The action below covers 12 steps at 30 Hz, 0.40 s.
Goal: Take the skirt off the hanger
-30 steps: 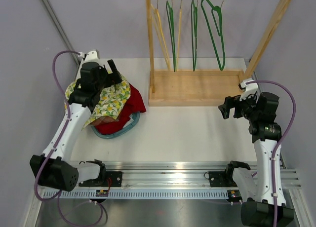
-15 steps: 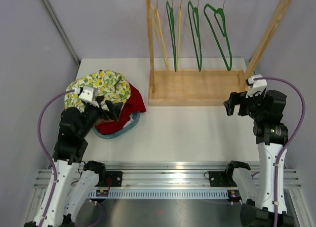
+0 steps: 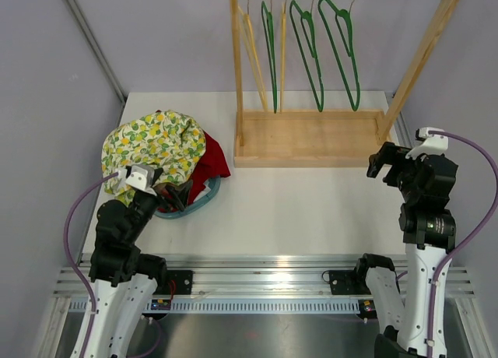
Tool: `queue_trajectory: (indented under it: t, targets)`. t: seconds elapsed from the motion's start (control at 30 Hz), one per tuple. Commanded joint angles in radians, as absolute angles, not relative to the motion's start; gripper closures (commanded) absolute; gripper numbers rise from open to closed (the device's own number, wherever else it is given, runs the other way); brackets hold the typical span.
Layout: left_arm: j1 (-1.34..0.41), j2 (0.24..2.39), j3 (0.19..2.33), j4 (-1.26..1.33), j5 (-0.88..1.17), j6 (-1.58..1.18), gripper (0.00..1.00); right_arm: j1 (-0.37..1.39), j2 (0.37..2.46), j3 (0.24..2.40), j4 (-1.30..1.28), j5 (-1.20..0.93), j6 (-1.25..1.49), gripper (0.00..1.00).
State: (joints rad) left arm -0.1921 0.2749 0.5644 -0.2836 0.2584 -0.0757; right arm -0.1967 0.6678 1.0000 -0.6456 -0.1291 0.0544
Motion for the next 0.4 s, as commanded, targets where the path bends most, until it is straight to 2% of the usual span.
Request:
queue_trajectory:
  t: [0.0, 0.37]
  targets:
    - [-0.193, 0.258, 0.561, -0.252, 0.244, -0.071, 0.01, -0.199, 0.663, 0.982, -0.589, -0.006, 0.117, 0.00]
    - [-0.193, 0.230, 0.555, -0.255, 0.239, -0.068, 0.01, -0.199, 0.670, 0.957, -0.538, 0.074, 0.095, 0.00]
